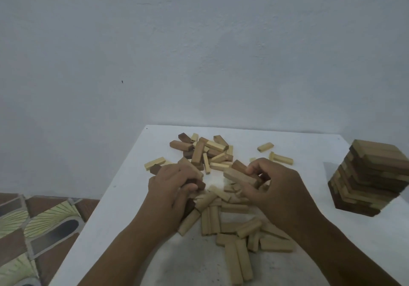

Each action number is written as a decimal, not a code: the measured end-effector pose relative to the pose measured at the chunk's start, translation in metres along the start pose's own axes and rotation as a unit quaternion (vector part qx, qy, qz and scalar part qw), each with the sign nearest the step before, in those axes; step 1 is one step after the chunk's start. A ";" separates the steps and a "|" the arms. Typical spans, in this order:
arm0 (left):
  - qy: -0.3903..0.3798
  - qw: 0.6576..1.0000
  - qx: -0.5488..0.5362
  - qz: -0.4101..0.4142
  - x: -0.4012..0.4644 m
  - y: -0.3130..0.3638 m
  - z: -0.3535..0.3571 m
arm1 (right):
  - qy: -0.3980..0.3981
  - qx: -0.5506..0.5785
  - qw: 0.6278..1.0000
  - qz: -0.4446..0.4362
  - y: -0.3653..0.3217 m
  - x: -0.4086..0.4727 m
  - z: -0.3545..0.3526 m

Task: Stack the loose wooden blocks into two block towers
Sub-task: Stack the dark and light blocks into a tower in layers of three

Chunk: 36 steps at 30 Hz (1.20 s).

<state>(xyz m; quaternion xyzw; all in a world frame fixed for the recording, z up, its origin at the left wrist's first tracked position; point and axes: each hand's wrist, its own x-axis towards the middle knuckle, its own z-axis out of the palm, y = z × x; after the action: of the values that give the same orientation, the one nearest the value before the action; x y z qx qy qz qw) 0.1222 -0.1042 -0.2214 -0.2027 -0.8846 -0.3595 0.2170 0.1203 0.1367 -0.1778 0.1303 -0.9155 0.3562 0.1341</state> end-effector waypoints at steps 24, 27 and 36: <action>-0.261 0.955 -0.027 0.142 0.030 0.157 0.132 | 0.055 -0.090 0.990 0.094 0.122 -0.126 -0.091; -0.264 0.958 -0.020 0.108 0.026 0.152 0.130 | 0.081 -0.101 0.988 0.085 0.130 -0.129 -0.090; -0.277 0.957 0.066 0.058 0.019 0.147 0.125 | 0.062 -0.077 0.994 0.040 0.126 -0.134 -0.080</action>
<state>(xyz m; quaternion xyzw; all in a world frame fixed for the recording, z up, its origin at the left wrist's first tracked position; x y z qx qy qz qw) 0.1527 0.0869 -0.2117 -0.3301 -0.9187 -0.2168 -0.0030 0.2154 0.3007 -0.2440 0.0607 -0.9345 0.2974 0.1862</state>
